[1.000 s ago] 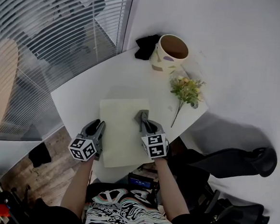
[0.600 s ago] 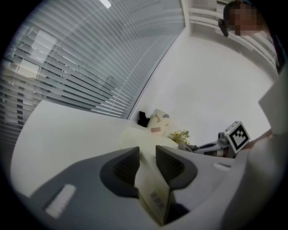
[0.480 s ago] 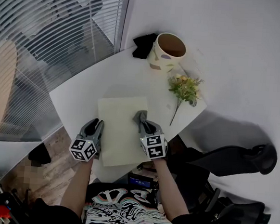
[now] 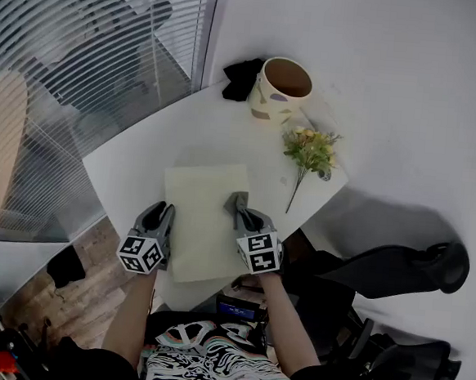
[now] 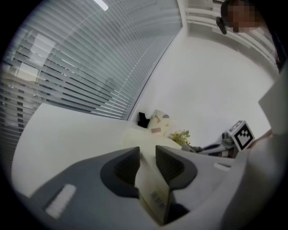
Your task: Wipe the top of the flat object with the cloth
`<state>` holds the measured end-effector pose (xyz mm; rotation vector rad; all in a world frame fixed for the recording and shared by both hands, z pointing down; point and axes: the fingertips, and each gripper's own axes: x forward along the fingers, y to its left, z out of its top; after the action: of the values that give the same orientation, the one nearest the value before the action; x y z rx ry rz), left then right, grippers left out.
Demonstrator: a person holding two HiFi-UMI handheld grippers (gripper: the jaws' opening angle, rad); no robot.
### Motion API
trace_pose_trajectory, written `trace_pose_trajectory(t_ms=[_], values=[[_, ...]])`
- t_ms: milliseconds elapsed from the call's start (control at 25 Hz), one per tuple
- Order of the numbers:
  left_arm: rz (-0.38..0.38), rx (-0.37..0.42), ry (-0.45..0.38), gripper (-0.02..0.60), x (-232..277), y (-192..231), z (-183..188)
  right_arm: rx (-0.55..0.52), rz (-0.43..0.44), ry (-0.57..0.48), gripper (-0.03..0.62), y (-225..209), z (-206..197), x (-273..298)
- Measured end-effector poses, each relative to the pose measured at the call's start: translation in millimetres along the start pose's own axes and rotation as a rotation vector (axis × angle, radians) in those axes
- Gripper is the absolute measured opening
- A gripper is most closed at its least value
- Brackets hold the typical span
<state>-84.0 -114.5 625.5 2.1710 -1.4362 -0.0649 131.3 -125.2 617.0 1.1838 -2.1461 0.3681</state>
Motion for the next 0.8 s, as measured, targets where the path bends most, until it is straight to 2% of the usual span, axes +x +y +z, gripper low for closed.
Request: trace_pose_trajectory(t_ms=[800], values=[[-0.001,-0.002,0.004,0.167,-1,0,1,0.0,-0.013,-0.002,0.017,10,-12,-19]])
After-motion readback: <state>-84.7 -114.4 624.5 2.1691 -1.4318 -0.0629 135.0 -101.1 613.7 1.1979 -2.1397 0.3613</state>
